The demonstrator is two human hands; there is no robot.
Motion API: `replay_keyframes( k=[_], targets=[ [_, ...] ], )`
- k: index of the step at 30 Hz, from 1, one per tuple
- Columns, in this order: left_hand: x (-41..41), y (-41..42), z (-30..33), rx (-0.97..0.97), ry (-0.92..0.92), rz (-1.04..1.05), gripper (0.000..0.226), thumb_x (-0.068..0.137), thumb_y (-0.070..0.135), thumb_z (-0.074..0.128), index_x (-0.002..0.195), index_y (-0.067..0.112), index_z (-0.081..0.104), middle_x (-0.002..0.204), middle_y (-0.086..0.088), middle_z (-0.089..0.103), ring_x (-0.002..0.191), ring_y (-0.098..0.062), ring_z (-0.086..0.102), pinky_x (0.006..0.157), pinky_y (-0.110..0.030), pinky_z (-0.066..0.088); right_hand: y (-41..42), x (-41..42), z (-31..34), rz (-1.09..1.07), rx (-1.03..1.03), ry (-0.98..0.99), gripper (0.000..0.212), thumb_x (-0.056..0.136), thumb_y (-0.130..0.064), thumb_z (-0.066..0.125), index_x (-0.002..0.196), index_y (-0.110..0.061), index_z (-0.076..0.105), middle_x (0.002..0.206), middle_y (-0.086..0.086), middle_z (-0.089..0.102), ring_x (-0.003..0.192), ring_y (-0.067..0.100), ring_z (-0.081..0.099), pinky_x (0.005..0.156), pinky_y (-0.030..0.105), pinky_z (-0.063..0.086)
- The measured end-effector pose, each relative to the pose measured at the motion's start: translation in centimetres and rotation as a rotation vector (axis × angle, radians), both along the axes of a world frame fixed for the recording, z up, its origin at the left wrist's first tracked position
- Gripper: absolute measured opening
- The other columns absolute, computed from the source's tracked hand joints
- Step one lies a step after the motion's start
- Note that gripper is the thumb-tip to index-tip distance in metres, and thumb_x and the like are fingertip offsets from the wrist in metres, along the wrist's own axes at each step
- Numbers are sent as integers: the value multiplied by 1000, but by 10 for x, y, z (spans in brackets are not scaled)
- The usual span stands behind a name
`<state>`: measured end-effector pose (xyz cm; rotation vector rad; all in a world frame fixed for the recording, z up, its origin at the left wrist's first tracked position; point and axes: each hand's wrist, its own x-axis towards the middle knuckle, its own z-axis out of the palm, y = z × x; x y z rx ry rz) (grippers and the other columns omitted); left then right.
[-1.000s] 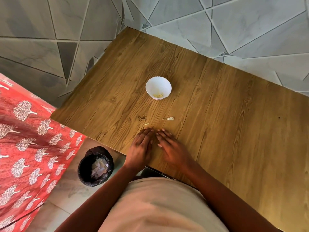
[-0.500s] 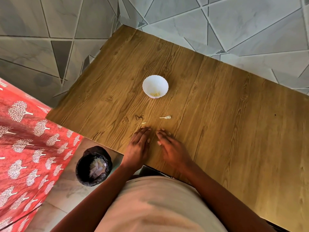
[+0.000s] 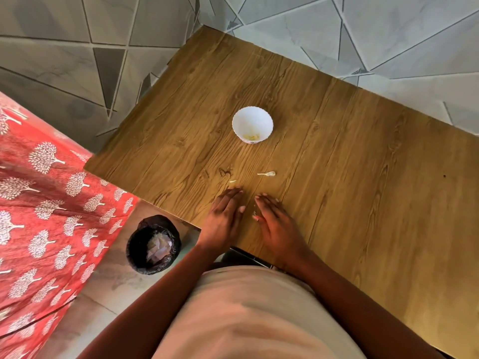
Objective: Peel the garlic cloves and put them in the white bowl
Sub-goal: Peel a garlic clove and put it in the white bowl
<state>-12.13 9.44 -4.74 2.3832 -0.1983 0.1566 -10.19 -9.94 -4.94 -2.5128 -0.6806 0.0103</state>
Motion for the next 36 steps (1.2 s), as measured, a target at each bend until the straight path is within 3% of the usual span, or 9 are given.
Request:
replay_keyframes(
  k=[4, 8, 12, 18, 22, 25, 28, 32, 36],
  targets=[
    [0, -1, 1, 10, -8, -7, 44, 107, 29, 46, 140, 2, 56, 150, -11, 53, 141, -24, 44, 121, -27, 28, 10, 9, 3, -41, -28, -7, 46, 103, -31, 46, 138, -2, 58, 146, 16, 54, 140, 30, 44, 108, 37, 44],
    [0, -1, 1, 12, -8, -4, 45, 108, 31, 44, 141, 2, 56, 150, -10, 53, 141, -23, 44, 121, -28, 29, 7, 6, 2, 76, -226, -149, 35, 94, -12, 50, 124, -3, 66, 141, 17, 56, 121, 32, 55, 80, 39, 59],
    [0, 0, 0, 16, -12, -9, 46, 108, 32, 43, 141, 3, 55, 150, -10, 52, 141, -25, 45, 119, -37, 36, 8, 3, 6, 113, -250, -258, 41, 89, -12, 41, 113, 0, 71, 124, 16, 66, 106, 30, 57, 64, 36, 61],
    [1, 2, -1, -24, -14, -4, 45, 109, 33, 41, 139, 4, 57, 149, -8, 53, 141, -24, 46, 118, -39, 37, 7, 6, 14, 206, -286, -286, 25, 81, -8, 60, 99, 0, 75, 106, 13, 69, 94, 29, 65, 53, 34, 59],
    [3, 1, 0, -130, -3, 55, 39, 108, 28, 42, 133, 5, 62, 142, -7, 59, 136, -20, 50, 115, -34, 40, 11, 12, 16, 249, -289, -317, 31, 86, -8, 44, 87, -3, 74, 93, 10, 66, 86, 27, 63, 52, 34, 56],
    [6, -2, 7, -265, 24, 154, 40, 109, 30, 39, 126, 7, 67, 135, -2, 64, 129, -11, 57, 110, -25, 42, 14, 10, 15, 252, -218, -259, 33, 87, -10, 42, 87, -2, 75, 90, 10, 66, 84, 27, 64, 57, 36, 58],
    [12, -7, 17, -490, 173, 262, 43, 107, 39, 41, 126, 14, 70, 128, 7, 70, 124, -4, 60, 106, -25, 45, 17, 9, 24, 76, 93, -17, 26, 85, -9, 54, 92, -4, 79, 92, 8, 74, 85, 21, 69, 74, 34, 60],
    [35, -19, 31, -1334, 548, 351, 54, 111, 37, 35, 127, -6, 64, 128, -17, 70, 128, -30, 61, 112, -44, 45, 17, 20, 50, -255, 515, 267, 17, 86, 0, 75, 97, -10, 82, 92, -3, 79, 85, 4, 73, 79, 32, 61],
    [57, -23, 39, -1838, 785, 350, 66, 110, 42, 25, 135, -11, 54, 141, -29, 57, 137, -37, 53, 118, -45, 37, 30, 32, 79, -212, 624, 326, 17, 86, 1, 75, 99, -9, 81, 94, -3, 79, 87, 8, 75, 80, 35, 62]
  ],
)
